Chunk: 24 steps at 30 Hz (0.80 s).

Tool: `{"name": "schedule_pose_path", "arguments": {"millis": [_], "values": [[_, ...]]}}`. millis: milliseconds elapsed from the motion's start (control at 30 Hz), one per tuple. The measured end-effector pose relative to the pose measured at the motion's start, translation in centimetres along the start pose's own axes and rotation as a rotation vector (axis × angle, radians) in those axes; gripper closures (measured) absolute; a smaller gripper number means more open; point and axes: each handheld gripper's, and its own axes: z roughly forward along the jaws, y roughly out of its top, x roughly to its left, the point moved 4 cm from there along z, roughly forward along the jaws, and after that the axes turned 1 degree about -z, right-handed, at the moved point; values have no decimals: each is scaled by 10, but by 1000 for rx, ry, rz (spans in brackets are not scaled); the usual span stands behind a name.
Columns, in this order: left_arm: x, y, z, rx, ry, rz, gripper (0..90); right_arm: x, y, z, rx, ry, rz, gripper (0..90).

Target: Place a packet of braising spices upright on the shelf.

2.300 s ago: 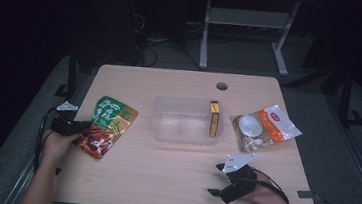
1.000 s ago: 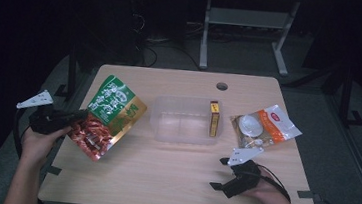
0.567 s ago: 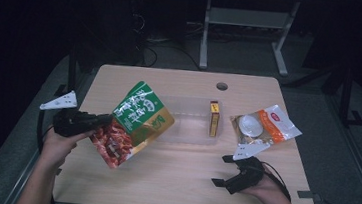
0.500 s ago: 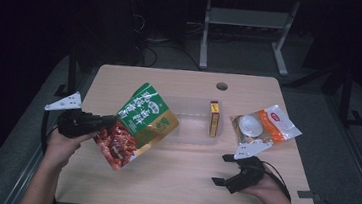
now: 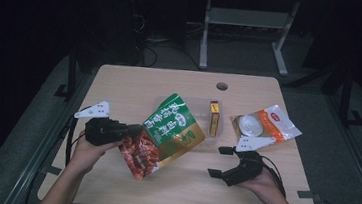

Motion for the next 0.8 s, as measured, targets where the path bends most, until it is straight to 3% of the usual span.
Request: {"name": "schedule_pose_path", "arguments": {"millis": [367, 533, 633, 800], "values": [[-10, 1, 10, -15, -32, 2, 899, -3, 41, 23, -114, 84, 14, 109], [-10, 0, 11, -31, -41, -8, 899, -5, 42, 29, -121, 128, 26, 147], [-12, -2, 15, -38, -49, -11, 899, -5, 39, 31, -142, 154, 30, 229], [-16, -5, 22, -30, -59, -3, 898, 1, 38, 35, -130, 184, 20, 345]]}}
